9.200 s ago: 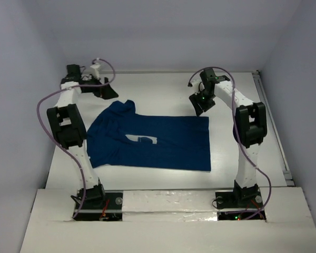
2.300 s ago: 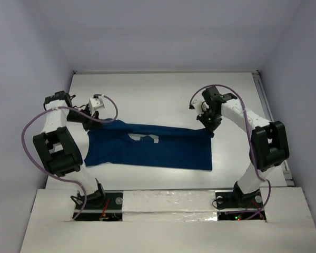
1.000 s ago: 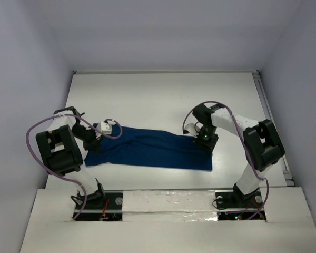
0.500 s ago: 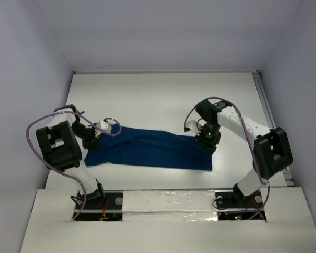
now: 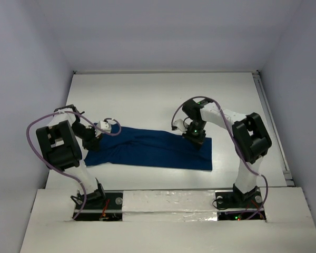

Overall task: Fold and stack the t-shirts
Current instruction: Fold the other side of the tshirt into a rectangle

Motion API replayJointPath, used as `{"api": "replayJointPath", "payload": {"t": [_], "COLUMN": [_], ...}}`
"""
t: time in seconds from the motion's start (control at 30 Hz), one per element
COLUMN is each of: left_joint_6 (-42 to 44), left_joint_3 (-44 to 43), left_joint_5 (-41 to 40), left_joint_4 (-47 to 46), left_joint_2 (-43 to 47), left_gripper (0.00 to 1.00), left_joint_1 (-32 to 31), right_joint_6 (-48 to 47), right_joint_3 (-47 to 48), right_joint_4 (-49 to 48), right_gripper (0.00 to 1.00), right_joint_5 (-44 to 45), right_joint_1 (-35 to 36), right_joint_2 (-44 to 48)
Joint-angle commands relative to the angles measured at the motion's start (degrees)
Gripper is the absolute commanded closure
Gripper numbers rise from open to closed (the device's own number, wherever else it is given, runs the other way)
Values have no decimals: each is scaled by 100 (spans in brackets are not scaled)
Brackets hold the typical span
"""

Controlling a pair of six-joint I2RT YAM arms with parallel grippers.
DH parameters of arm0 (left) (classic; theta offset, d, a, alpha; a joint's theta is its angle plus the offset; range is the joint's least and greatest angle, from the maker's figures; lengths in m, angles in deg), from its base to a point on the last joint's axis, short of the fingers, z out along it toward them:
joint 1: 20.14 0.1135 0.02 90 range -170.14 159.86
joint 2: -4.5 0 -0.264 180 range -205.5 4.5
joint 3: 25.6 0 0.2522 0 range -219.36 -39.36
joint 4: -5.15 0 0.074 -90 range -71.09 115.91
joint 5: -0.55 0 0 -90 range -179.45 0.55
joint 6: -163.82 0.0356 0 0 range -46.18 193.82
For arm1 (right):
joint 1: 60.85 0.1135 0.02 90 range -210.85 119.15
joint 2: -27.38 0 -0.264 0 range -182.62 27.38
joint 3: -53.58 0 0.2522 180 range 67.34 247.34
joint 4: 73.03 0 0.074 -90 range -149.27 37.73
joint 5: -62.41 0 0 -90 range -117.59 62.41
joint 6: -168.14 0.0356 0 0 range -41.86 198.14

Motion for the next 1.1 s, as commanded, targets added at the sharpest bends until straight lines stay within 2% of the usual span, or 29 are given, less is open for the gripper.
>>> {"api": "replayJointPath", "payload": {"t": [0.0, 0.1, 0.23, 0.33, 0.5, 0.53, 0.57, 0.83, 0.93, 1.0, 1.07], "left_joint_6": [-9, -123, -342, -466, -598, -607, -607, -668, -738, -809, -879], "left_joint_3": [-109, -223, -548, -794, -970, -997, -997, -944, -848, -847, -874], "left_joint_5": [-43, -113, 88, 212, 185, 263, 343, 1924, 2180, 2250, 2268], "left_joint_4": [283, 274, 274, 274, 283, 283, 274, 274, 265, 256, 256], "left_joint_2": [-12, -3, 111, 242, 418, 453, 506, 551, 375, 129, -81], "left_gripper": [89, 83, 69, 68, 74, 82, 84, 92, 95, 100, 100], "left_joint_1": [31, 83, 136, 136, 136, 136, 136, 84, -171, -294, -373], "right_joint_6": [-181, -181, -112, 55, 187, 214, 231, 346, 381, 425, 434], "right_joint_3": [-126, -285, -434, -548, -637, -611, -567, 241, 566, 681, 769], "right_joint_4": [-154, -242, -338, -505, -690, -690, -673, -541, -479, -470, -444], "right_gripper": [97, 98, 99, 99, 99, 98, 98, 86, 81, 80, 81], "right_joint_5": [-176, -114, 35, 394, 887, 905, 914, 712, 589, 510, 457], "right_joint_1": [243, 243, 243, 243, 243, 243, 243, 243, 296, 296, 427], "right_joint_2": [-136, -199, -251, -286, -225, -199, -164, 179, 162, 153, 153]}}
